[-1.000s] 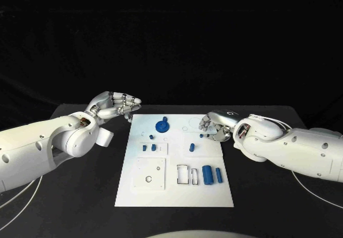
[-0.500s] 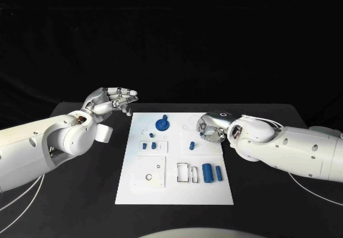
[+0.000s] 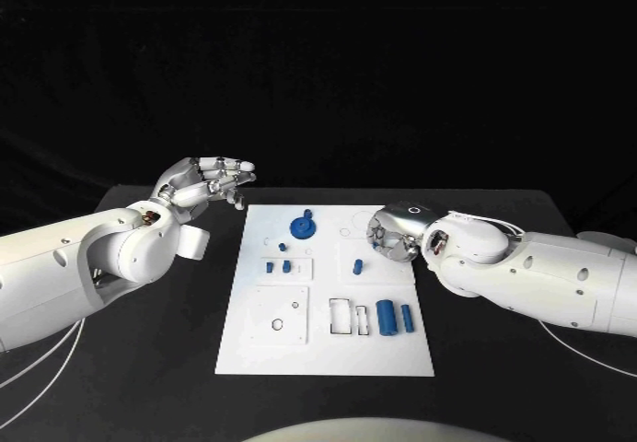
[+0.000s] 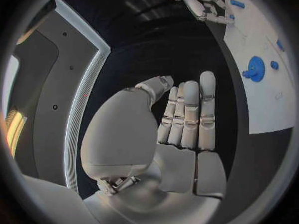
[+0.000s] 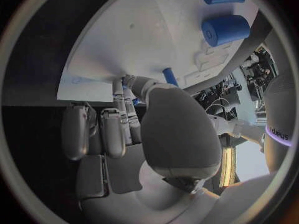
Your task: Assemble the parts on the task board
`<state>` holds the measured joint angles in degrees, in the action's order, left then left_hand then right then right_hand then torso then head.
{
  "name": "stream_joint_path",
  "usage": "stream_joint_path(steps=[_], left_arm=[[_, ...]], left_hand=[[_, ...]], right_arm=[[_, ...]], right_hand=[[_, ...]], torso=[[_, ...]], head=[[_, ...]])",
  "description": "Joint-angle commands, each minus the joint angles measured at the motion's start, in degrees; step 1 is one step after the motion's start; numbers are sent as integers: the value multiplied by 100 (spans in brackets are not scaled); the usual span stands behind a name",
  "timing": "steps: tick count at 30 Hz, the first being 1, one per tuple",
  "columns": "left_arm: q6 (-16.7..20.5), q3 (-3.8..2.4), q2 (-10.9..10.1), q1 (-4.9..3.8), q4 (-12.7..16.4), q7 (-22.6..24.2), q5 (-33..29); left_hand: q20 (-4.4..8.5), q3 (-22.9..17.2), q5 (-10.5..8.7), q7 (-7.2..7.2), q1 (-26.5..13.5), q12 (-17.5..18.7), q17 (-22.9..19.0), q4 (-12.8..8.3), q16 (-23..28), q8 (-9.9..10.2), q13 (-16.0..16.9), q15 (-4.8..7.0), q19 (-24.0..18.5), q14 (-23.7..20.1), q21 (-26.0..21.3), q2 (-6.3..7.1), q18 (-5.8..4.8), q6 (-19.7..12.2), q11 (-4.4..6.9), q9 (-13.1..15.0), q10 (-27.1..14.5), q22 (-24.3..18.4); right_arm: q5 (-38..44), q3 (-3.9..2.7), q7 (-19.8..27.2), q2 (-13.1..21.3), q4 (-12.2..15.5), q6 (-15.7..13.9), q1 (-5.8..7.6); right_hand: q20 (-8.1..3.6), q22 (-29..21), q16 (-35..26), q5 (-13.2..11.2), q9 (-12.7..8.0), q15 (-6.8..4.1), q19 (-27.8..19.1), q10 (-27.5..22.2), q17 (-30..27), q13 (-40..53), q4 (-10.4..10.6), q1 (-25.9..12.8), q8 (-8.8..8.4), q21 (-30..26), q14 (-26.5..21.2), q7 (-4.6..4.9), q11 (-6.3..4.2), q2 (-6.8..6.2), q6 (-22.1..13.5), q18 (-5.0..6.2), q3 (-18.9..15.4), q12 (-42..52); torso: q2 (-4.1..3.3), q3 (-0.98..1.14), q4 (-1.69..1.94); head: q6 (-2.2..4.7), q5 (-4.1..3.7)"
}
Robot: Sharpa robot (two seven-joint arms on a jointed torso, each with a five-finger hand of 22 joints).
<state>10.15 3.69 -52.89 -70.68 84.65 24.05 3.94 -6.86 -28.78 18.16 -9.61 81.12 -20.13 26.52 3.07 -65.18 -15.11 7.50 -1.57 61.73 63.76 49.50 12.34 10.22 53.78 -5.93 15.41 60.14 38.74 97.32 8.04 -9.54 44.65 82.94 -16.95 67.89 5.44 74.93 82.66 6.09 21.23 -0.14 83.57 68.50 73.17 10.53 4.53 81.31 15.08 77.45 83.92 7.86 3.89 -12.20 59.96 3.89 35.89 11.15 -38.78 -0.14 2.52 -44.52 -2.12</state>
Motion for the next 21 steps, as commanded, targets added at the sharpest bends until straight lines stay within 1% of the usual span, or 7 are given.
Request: stream_joint_path(steps=[1,7,8,16,21], left_arm=[[-5,-6,-2,-9,24,53,-70],[12,-6,-7,-9,18,32,-70],[14,-6,-7,-9,15,28,-70],[29,-6,2,-9,-6,-2,-70],[35,-6,15,-10,-21,-19,-70]], left_hand=[[35,-2,29,-11,8,-32,-6,-30,-10,-35,7,18,-17,-35,-34,-44,36,4,-2,5,-48,-10],[36,-4,28,-13,13,-45,-8,-36,-13,-37,13,17,-16,-35,-33,-47,36,-1,-4,5,-61,-9],[36,-4,28,-13,13,-45,-8,-36,-13,-37,13,17,-16,-35,-33,-47,36,-1,-4,5,-61,-9],[32,-3,28,-27,9,-82,-20,-47,-21,-45,30,8,-13,-42,-34,-49,34,-32,-20,4,-147,-10],[30,-6,29,-33,7,-96,-26,-51,-24,-50,36,2,-13,-47,-34,-51,33,-43,-27,4,-185,-10]], right_arm=[[501,28,-191,-35,14,250,-68],[907,28,-346,-81,9,287,-111],[959,28,-366,-89,13,286,-118],[1100,28,-404,-139,57,243,-143],[1122,29,-419,-145,100,163,-150]], right_hand=[[-7,965,31,-57,34,-56,130,94,-1,14,-114,30,44,212,291,-13,-29,121,66,-144,60,26],[-19,1037,36,-81,50,-65,189,129,2,11,-209,-3,55,336,294,-19,-38,148,86,-172,107,11],[-20,1084,33,-86,53,-66,234,137,-8,11,-219,-18,58,427,293,-19,-39,152,90,-193,111,8],[-24,1089,17,-116,64,-65,229,148,-53,3,-273,-113,55,423,286,-20,-37,138,90,-191,121,-23],[-25,1101,22,-122,72,-68,237,165,-46,2,-288,-146,64,442,288,-28,-42,154,108,-195,132,-30]], torso=[[7,2,0],[10,1,-6],[10,2,-7],[21,2,-18],[21,-2,-5]], head=[[-17,-10],[-36,-11],[-37,-12],[-38,-1],[-21,-9]])
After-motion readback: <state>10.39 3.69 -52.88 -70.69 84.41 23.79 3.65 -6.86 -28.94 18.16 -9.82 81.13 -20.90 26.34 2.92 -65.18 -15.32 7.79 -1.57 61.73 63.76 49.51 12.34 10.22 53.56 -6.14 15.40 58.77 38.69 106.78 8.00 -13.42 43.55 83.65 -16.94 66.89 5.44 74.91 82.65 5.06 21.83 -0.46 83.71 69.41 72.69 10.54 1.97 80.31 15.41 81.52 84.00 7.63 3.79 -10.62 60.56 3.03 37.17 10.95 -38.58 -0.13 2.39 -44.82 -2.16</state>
